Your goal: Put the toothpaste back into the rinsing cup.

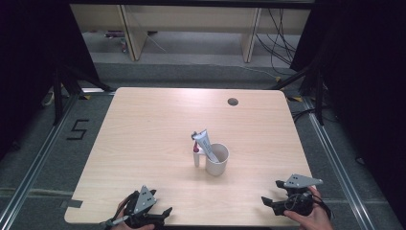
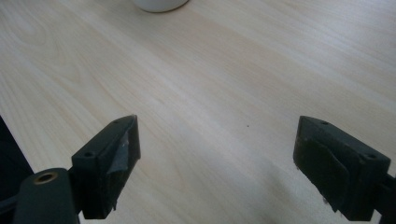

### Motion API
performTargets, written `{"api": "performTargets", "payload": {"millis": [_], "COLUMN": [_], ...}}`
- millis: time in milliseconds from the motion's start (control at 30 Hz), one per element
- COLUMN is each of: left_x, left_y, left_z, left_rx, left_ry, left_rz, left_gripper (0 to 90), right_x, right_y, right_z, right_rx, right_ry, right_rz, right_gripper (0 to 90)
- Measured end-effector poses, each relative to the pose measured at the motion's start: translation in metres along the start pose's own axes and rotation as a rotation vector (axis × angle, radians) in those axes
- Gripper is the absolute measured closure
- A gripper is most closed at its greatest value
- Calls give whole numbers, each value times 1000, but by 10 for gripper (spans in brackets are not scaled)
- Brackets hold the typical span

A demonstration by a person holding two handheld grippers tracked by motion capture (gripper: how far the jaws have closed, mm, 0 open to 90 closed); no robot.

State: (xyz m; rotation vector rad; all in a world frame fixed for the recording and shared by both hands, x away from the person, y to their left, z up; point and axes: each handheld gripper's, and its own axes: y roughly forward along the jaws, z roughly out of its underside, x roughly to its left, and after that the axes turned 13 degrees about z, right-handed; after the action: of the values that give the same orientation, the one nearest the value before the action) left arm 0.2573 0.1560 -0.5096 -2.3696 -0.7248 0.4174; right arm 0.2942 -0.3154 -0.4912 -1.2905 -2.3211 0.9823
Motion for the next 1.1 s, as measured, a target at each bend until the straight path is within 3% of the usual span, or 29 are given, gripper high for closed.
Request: {"api": "performTargets", "payload": {"millis": [33, 67, 200, 267, 333, 467, 500, 567, 733, 933, 967, 1100], "left_x": [0, 0, -1, -1, -1, -1, -2, -2, -2, -2, -2, -1], "left_y": [1, 0, 0, 0, 1, 1, 1, 2, 2, 2, 1, 1], "left_z": [0, 0, 0, 0, 1, 1, 1, 1, 1, 1, 1, 1], "left_rx": [-8, -1, -16, -15, -23, -18, -19, -19, -17, -18, -18, -21], "left_ry": [-2, 2, -8, -8, -10, -9, -10, -9, -7, -10, -10, -8], "left_rz": [1, -1, 7, 7, 11, 6, 5, 5, 9, 9, 9, 8], "left_gripper": [197, 197, 197, 197, 197, 197, 197, 197, 197, 197, 197, 197], "right_x": [2, 0, 3, 7, 7, 12, 11, 12, 8, 11, 9, 9], "right_y": [0, -1, 0, 0, 2, -1, 1, 0, 1, -2, -1, -1], "right_z": [1, 1, 4, 6, 7, 9, 10, 11, 12, 12, 13, 13], "right_rx": [12, 2, 21, 53, 53, 95, 71, 92, 70, 106, 92, 93], "right_ry": [15, -19, -22, 2, -30, 4, -35, -25, -61, -22, -52, -44], "right_rz": [-7, 13, 13, 14, 5, 18, 16, 18, 29, 31, 35, 30], "right_gripper": [157, 157, 157, 158, 158, 158, 158, 158, 158, 158, 158, 158]}}
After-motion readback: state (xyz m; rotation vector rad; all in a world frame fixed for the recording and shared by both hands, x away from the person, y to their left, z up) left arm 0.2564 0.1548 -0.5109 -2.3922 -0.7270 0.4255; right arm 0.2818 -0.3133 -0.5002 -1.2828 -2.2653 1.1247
